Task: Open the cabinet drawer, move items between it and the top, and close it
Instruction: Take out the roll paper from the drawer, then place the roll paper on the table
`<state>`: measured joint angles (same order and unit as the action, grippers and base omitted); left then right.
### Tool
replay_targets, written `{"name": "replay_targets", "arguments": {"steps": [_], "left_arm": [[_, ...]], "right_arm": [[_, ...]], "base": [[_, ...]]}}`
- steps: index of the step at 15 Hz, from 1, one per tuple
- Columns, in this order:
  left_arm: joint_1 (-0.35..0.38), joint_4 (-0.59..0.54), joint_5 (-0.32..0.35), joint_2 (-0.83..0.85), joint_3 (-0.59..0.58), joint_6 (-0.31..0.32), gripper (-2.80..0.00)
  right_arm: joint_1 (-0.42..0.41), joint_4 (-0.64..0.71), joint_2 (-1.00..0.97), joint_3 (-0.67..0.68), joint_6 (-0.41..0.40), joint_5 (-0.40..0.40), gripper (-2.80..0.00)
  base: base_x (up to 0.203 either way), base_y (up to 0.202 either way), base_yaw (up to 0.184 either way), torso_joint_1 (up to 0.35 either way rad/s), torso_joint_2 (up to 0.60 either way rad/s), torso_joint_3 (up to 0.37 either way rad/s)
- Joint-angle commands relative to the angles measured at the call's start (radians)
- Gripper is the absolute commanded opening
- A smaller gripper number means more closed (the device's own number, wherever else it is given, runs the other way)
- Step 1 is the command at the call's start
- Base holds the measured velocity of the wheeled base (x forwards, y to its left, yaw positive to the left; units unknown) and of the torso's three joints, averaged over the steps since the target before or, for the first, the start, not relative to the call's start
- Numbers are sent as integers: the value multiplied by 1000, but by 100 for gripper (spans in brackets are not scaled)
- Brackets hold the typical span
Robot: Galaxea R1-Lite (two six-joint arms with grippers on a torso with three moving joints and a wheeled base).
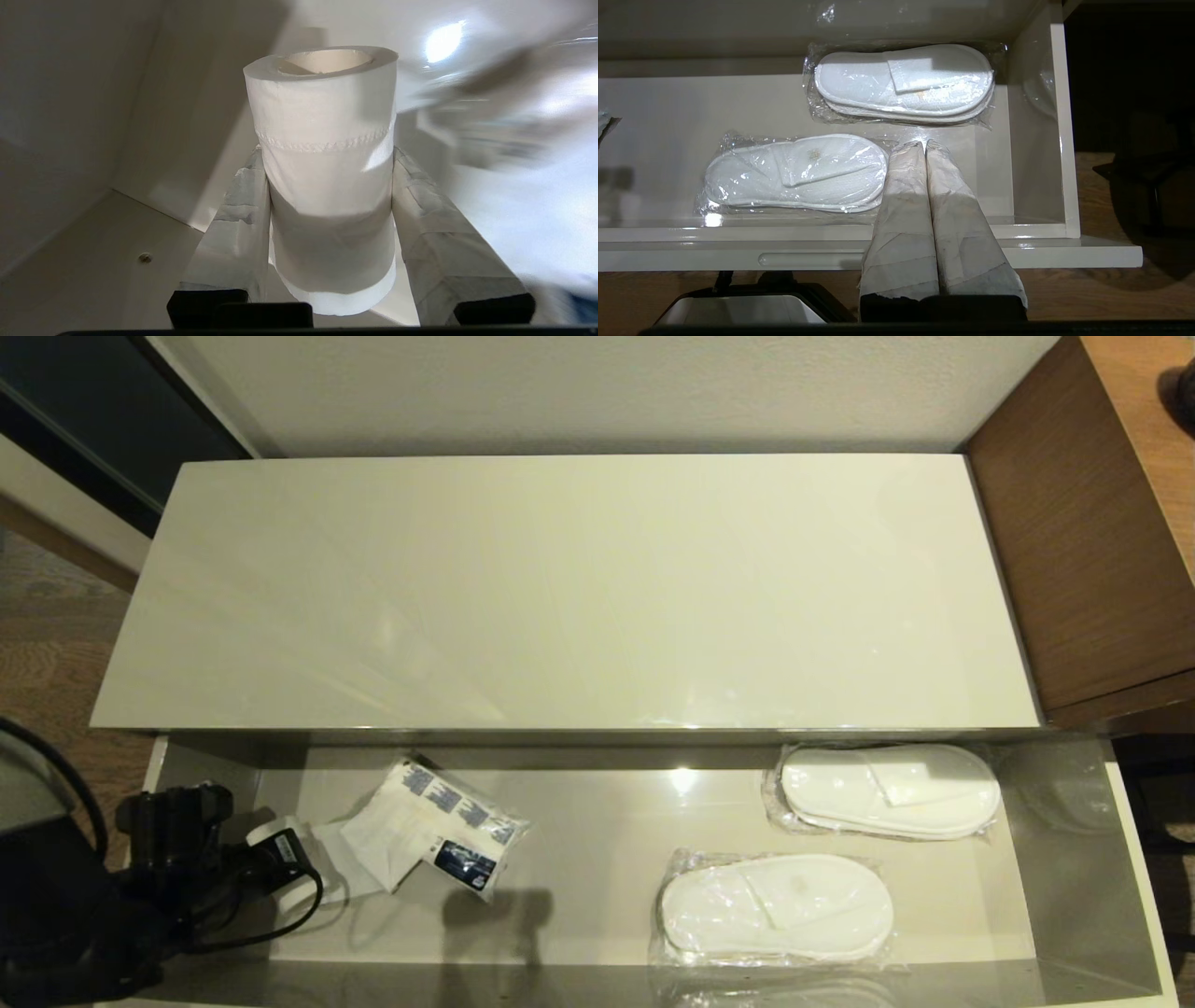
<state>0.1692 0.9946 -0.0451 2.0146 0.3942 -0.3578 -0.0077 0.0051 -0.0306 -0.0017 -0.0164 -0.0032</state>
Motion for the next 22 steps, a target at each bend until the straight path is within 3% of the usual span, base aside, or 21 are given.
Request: {"name": "replay_targets", "arguments": {"steps": [1, 5, 8, 10, 11, 14, 22], "left_arm": [[-15, -88, 1, -256, -11, 40, -280], [-24, -342, 1, -463, 67, 144, -280], [-41, -623, -1, -709, 291, 314, -280], [-60, -707, -20, -721, 412, 444, -280], [-74, -715, -42, -693, 444, 468, -280], [-92, -724, -73, -644, 549, 476, -280], [-197, -673, -141, -430, 679, 475, -280]], "right_arm": [[0, -1, 0, 0, 0, 0, -280], [0, -1, 0, 0, 0, 2, -280], [0, -1, 0, 0, 0, 0, -280], [0, -1, 0, 0, 0, 0, -280], [0, -1, 0, 0, 0, 0, -280], [0, -1, 0, 0, 0, 0, -280], [0, 1, 0, 0, 0, 1, -280]], "base": [[0, 0, 0, 0, 0, 0], [0, 0, 0, 0, 0, 0], [0, 0, 0, 0, 0, 0], [0, 0, 0, 0, 0, 0], [0, 0, 0, 0, 0, 0], [0, 0, 0, 0, 0, 0], [0, 0, 0, 0, 0, 0]]}}
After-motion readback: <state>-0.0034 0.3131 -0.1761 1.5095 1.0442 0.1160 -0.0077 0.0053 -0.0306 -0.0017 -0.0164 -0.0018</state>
